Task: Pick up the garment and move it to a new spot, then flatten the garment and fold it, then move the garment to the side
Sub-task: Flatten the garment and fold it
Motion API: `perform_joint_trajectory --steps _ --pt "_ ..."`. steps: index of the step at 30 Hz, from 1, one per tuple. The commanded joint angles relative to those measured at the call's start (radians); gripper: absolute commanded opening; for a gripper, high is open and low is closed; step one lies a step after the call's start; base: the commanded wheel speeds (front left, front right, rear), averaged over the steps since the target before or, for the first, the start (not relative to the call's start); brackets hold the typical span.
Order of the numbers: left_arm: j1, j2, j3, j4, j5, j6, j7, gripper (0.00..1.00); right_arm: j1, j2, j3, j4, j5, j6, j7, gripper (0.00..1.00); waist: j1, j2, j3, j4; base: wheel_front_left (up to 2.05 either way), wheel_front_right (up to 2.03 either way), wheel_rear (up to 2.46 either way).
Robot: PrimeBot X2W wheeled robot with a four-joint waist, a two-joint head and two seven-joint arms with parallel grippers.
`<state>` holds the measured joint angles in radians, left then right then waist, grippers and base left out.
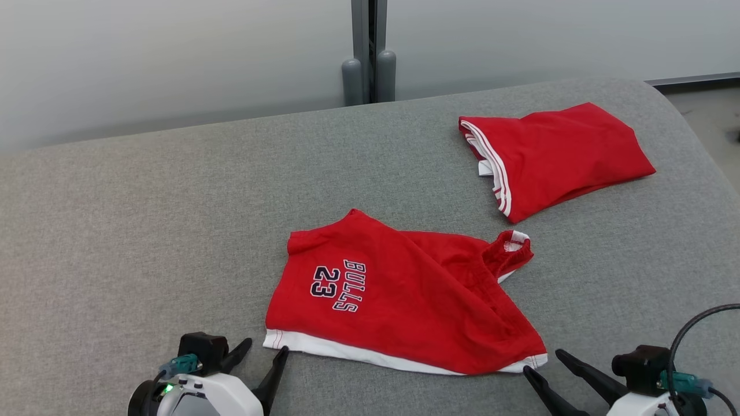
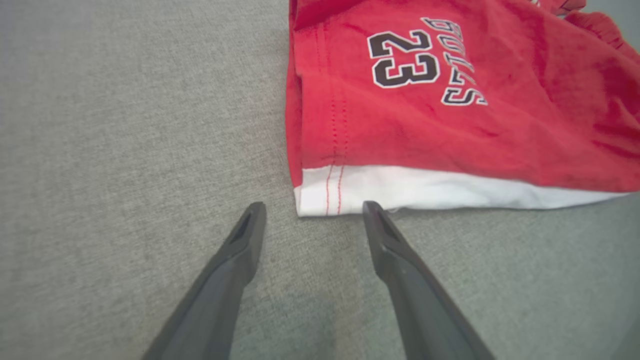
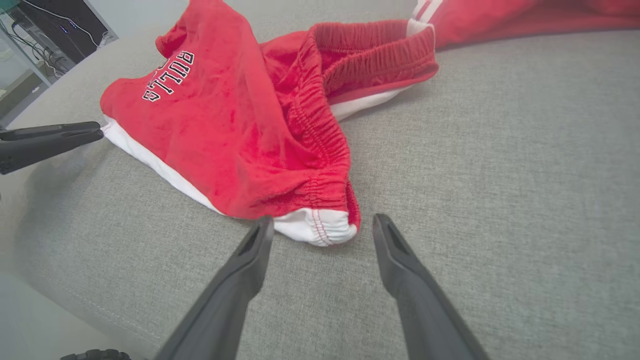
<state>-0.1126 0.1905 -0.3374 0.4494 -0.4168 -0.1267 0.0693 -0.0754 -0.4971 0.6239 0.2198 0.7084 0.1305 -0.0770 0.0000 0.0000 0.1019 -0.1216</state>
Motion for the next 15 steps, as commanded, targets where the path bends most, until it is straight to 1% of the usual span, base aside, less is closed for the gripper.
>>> perform_joint_trajectory --steps 1,9,15 --pt "-0.029 0.009 -0.004 -0.004 -0.007 -0.005 -0.002 1.00 -0.018 0.001 0.009 0.011 0.009 0.001 -0.010 1.00 0.0000 0.0000 0.001 0.000 0.00 0.00 0.00" --pt "-0.078 0.031 -0.071 0.005 -0.044 -0.004 0.029 1.00 -0.076 0.006 0.065 0.051 0.033 0.001 -0.037 1.00 0.0000 0.0000 0.031 0.003 0.00 0.00 0.00" --pt "-0.113 0.047 -0.112 0.038 -0.068 -0.004 0.041 1.00 -0.111 0.013 0.108 0.076 0.051 0.001 -0.051 1.00 0.0000 0.0000 0.046 -0.001 0.00 0.00 0.00"
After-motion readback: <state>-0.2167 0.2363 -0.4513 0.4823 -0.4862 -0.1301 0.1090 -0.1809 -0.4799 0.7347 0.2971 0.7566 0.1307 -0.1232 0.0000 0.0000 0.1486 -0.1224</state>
